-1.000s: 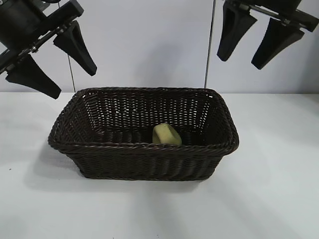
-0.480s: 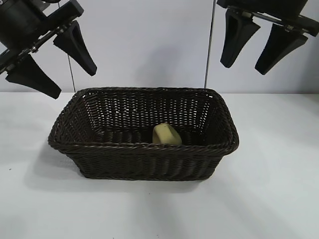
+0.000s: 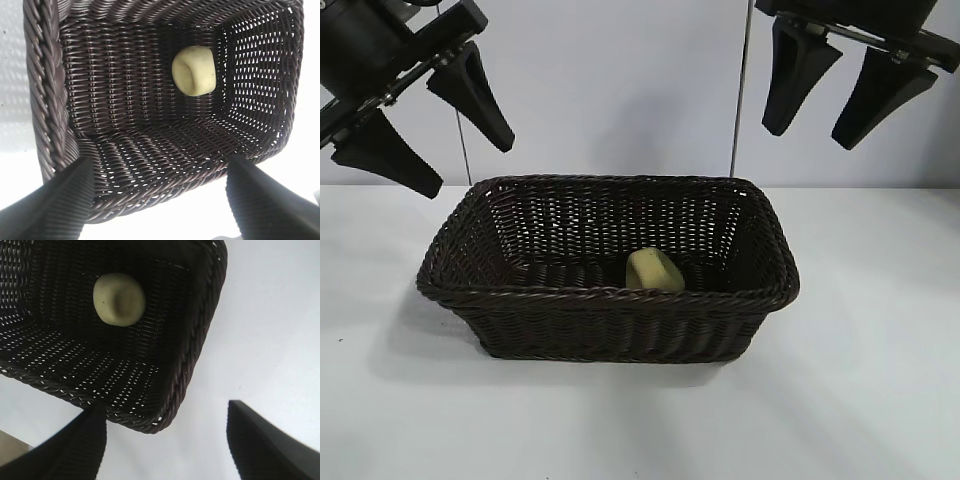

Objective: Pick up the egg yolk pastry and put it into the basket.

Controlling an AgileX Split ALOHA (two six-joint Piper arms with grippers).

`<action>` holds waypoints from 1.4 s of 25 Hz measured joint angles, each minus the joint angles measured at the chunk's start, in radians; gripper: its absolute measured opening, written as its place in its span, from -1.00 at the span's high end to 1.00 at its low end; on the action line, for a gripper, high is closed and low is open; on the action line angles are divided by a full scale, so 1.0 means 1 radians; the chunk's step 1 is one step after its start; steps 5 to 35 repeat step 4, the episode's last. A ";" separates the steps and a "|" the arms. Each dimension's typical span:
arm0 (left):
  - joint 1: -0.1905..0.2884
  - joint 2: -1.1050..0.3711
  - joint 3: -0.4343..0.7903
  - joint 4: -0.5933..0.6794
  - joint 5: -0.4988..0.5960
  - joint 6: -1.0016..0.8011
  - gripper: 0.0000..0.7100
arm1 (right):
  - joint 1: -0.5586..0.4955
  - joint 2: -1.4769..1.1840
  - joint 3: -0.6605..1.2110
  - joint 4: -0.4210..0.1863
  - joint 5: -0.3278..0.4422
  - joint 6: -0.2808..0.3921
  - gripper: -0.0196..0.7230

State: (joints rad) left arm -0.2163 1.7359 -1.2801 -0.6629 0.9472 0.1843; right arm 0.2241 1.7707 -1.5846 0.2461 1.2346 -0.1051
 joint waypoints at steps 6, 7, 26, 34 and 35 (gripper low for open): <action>0.000 0.000 0.000 0.000 0.000 0.000 -0.51 | 0.000 0.000 0.000 0.000 0.000 0.000 -0.39; 0.000 0.000 0.000 0.000 0.000 0.000 -0.51 | 0.000 0.000 0.000 0.000 0.000 0.000 -0.39; 0.000 0.000 0.000 0.000 0.000 0.000 -0.51 | 0.000 0.000 0.000 0.000 0.000 0.000 -0.39; 0.000 0.000 0.000 0.000 0.000 0.000 -0.51 | 0.000 0.000 0.000 0.000 0.000 0.000 -0.39; 0.000 0.000 0.000 0.000 0.000 0.000 -0.51 | 0.000 0.000 0.000 0.000 0.000 0.000 -0.39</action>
